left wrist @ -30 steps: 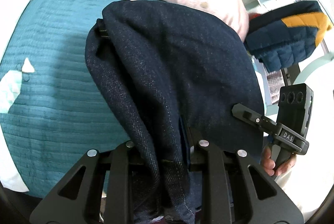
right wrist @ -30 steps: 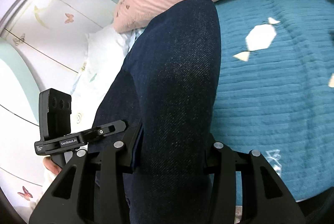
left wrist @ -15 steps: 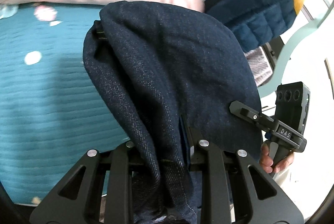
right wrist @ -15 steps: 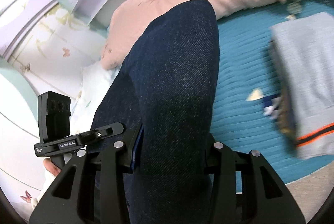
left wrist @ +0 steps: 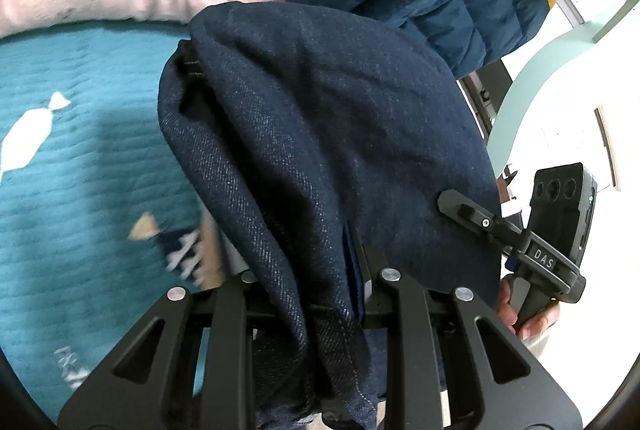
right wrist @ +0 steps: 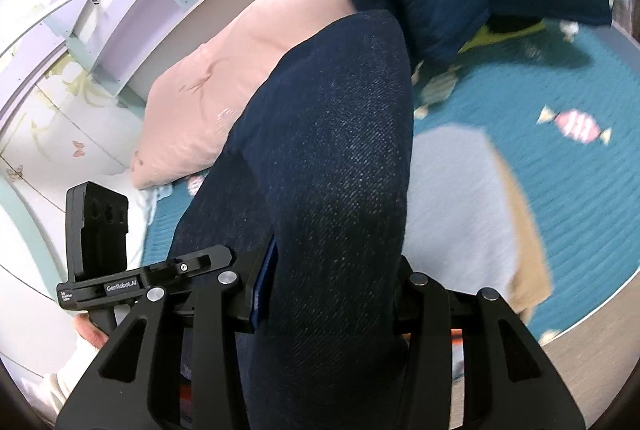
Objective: Fold large clothes
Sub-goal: 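Lift the bundle with both grippers and carry it toward the clothes stack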
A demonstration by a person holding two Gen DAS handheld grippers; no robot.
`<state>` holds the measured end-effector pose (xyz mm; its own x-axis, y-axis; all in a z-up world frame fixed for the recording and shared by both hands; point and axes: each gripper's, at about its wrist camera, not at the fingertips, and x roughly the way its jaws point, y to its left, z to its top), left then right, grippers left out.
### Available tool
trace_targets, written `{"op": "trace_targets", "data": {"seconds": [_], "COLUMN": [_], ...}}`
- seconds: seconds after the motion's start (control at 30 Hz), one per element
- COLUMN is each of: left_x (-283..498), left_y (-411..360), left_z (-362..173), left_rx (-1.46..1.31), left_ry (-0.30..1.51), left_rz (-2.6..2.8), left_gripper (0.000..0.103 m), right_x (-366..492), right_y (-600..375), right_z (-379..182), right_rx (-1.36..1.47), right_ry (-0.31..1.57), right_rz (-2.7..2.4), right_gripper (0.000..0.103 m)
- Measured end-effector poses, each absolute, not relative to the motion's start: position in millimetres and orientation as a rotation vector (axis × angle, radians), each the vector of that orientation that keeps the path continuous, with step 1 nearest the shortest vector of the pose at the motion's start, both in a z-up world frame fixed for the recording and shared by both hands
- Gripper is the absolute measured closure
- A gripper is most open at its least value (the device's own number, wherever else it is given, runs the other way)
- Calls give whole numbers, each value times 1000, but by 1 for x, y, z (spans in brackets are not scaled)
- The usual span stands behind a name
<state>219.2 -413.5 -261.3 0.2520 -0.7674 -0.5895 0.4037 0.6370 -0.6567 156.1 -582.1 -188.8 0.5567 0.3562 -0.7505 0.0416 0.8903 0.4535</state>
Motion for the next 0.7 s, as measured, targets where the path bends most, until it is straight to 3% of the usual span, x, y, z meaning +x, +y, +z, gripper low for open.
{"op": "trace_targets", "data": {"seconds": [0.23,0.33,0.4,0.43,0.5,0.7], "left_x": [244,253,261,265,262,256], "left_y": [-462,-479,-492,-497,-492,-496], "left_z": [-265,-293,-332,-358,-378,-361], "left_rx": [-451,-420,-368,-357,-412,-272], "left_ry": [999,1049,1132,1173,1124,1127], "left_rz": [-806,-765,-726,-707,-731,-742], "left_gripper": [81,81,79,78,77,72], "right_x": [184,201,211,216,213,192], "right_y": [-637,-651,-656,-660,-670,-685], "right_z": [-198,-218,-250,-277,-310,-308], "right_rx": [418,369,270,240,284,366], "right_ry": [1000,1050,1129,1192,1235,1177], "right_rz": [183,157,88,27,-22,8], "right_gripper": [63,61,58,51,44,43]}}
